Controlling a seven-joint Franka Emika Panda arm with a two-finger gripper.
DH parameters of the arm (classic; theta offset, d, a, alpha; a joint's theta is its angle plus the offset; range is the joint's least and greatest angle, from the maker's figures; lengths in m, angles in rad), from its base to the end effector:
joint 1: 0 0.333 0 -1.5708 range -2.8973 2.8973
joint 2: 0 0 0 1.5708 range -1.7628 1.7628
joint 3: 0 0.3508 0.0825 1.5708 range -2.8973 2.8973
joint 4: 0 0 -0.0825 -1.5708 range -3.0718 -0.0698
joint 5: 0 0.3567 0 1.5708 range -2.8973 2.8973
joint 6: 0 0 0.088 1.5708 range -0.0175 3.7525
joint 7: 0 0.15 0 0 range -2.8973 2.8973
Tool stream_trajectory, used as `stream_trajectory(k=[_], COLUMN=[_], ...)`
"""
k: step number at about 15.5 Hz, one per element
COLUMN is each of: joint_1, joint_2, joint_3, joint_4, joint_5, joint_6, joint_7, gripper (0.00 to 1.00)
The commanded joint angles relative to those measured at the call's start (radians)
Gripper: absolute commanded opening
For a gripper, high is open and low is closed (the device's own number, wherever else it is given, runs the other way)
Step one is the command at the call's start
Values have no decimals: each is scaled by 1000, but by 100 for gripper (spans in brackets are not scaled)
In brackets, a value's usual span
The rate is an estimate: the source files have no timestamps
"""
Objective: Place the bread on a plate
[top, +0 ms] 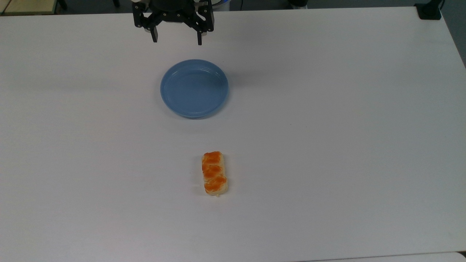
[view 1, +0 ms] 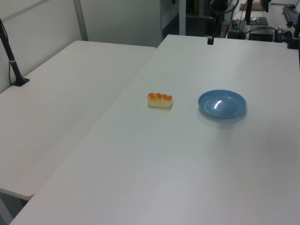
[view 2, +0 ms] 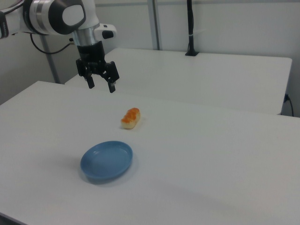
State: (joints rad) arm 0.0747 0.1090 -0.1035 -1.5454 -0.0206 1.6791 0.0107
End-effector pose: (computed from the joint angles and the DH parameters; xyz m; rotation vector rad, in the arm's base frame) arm 0.5738 -0.0163 0.5778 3.1089 -0.0572 0.0389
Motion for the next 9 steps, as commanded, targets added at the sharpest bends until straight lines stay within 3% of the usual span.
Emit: stream_trajectory(k=[1, 9], joint_1=[22, 22], joint_2=[-23, -23], joint_3=[-18, -22], joint_4=[-15, -13], joint_5=[-4, -5], joint_6=[-19, -18], joint_7=[-1, -14], gripper=[100, 100])
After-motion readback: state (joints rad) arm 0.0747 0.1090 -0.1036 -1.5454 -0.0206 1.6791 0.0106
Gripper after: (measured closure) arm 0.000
